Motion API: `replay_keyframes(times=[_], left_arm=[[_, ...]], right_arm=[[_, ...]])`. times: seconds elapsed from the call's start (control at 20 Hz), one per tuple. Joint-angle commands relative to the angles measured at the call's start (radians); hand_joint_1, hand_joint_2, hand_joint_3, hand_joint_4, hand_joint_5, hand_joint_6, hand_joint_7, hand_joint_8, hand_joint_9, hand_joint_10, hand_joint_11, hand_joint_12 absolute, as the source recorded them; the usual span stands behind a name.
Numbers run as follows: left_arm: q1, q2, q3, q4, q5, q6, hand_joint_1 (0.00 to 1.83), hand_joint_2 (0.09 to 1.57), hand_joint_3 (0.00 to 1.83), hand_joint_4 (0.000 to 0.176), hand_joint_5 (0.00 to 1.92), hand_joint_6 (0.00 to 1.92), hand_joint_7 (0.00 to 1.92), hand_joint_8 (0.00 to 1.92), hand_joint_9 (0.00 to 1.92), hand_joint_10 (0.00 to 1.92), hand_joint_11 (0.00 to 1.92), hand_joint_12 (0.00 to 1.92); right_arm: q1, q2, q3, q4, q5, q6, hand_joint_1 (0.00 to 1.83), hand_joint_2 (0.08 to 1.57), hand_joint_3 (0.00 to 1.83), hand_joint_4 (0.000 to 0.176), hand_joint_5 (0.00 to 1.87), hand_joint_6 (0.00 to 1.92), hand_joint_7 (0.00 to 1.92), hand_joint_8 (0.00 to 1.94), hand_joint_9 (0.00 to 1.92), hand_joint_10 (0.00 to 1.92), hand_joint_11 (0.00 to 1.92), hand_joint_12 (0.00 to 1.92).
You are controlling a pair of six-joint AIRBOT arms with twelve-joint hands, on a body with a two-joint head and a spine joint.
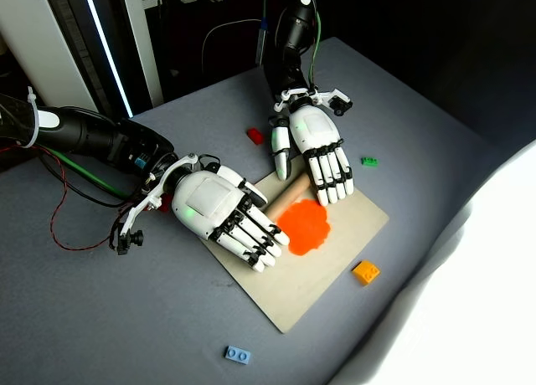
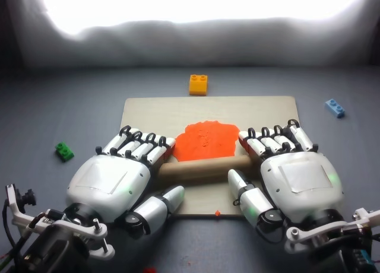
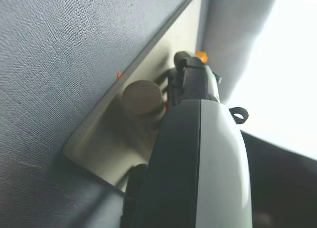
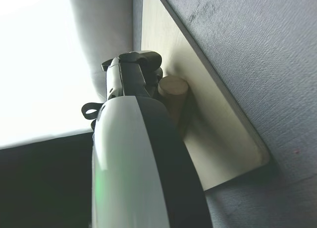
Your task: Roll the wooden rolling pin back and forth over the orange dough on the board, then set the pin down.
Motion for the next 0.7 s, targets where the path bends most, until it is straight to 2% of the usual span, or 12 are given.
replay_keyframes(times=[0.0, 0.45, 0.55, 0.65], left_arm=[[-0.007, 0.002, -0.003, 0.041, -0.083, -0.006, 0.00, 1.47, 0.00, 0.000, 0.19, 0.00, 0.26, 0.00, 0.22, 0.00, 0.00, 0.33], [-0.032, 0.012, -0.002, 0.041, -0.063, -0.006, 0.00, 1.47, 0.00, 0.000, 0.19, 0.00, 0.26, 0.00, 0.21, 0.01, 0.00, 0.27], [-0.039, 0.019, -0.005, 0.041, -0.057, -0.006, 0.00, 1.47, 0.00, 0.000, 0.21, 0.01, 0.29, 0.00, 0.24, 0.01, 0.00, 0.38], [-0.049, 0.023, -0.004, 0.041, -0.051, -0.005, 0.00, 1.47, 0.00, 0.000, 0.21, 0.00, 0.29, 0.00, 0.24, 0.01, 0.00, 0.37]], right_arm=[[0.002, 0.008, -0.003, -0.058, 0.090, -0.005, 0.00, 1.55, 0.00, 0.000, 0.39, 0.00, 0.46, 0.00, 0.43, 0.00, 0.00, 0.93], [0.021, 0.028, -0.009, -0.059, 0.099, -0.005, 0.00, 1.55, 0.00, 0.000, 0.41, 0.00, 0.46, 0.00, 0.43, 0.00, 0.00, 0.97], [0.027, 0.032, -0.009, -0.059, 0.099, -0.005, 0.00, 1.55, 0.00, 0.000, 0.42, 0.01, 0.47, 0.00, 0.43, 0.00, 0.00, 0.97], [0.032, 0.035, -0.009, -0.059, 0.100, -0.005, 0.00, 1.54, 0.00, 0.000, 0.42, 0.00, 0.47, 0.00, 0.44, 0.01, 0.00, 0.98]])
